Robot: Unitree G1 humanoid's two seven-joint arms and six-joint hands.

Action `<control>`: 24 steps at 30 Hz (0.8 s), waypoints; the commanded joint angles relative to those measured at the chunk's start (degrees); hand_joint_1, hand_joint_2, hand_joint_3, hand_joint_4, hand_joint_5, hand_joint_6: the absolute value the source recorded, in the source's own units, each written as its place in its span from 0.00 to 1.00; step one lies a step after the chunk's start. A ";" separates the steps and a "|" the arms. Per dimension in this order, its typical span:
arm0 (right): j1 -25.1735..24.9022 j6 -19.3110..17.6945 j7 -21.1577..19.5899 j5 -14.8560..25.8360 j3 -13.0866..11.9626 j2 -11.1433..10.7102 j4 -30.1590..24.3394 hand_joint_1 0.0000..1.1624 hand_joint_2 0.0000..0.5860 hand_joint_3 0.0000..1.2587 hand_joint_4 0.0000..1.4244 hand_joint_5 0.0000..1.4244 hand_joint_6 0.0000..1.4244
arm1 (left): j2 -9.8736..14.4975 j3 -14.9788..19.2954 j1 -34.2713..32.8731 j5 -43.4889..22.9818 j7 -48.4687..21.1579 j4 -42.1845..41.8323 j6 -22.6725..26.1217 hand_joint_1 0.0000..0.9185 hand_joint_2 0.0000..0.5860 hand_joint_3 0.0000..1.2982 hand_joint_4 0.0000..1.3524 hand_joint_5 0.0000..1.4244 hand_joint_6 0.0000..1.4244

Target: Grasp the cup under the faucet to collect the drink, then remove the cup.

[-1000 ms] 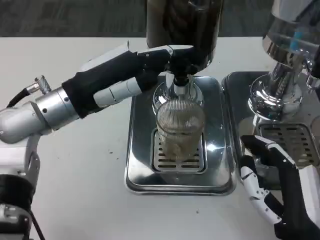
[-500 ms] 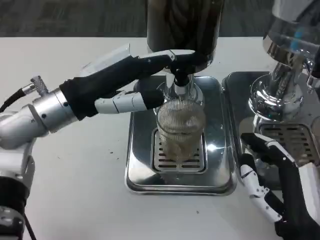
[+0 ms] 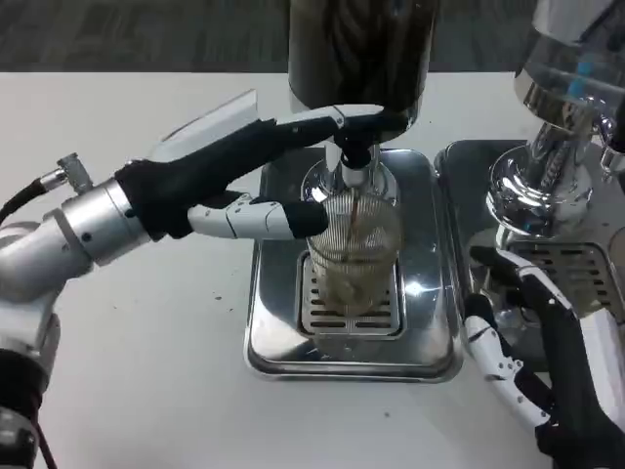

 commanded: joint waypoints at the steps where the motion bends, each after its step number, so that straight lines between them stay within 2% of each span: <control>1: -1.32 -0.67 3.22 2.25 -0.22 -1.32 -0.57 0.33 0.59 0.20 0.13 0.13 0.16 | 0.79 -1.34 1.55 1.74 0.66 0.68 -1.80 0.00 0.12 0.14 0.09 0.12 0.08; 6: -2.51 -0.98 7.10 5.38 -0.17 -2.13 0.12 0.42 0.46 0.14 0.10 0.09 0.13 | 1.00 -1.65 1.39 2.00 1.80 1.12 -2.45 0.00 0.13 0.14 0.09 0.12 0.08; 11: -4.35 -1.13 13.06 10.45 -0.23 -3.19 1.31 0.48 0.39 0.01 0.01 0.01 0.08 | 1.11 -1.88 1.34 2.25 2.56 1.36 -2.72 0.00 0.14 0.14 0.09 0.12 0.08; 16: -6.81 -2.43 17.75 14.42 -0.56 -4.12 3.67 0.52 0.36 0.00 0.00 0.00 0.07 | 1.30 -2.03 1.48 2.36 3.23 1.45 -2.85 0.00 0.14 0.14 0.09 0.12 0.08; 24: -10.69 -5.28 20.85 18.07 -1.18 -3.59 8.81 0.56 0.36 0.00 0.00 0.00 0.08 | 1.59 -1.94 1.50 2.48 4.03 1.38 -3.12 0.00 0.16 0.15 0.10 0.12 0.08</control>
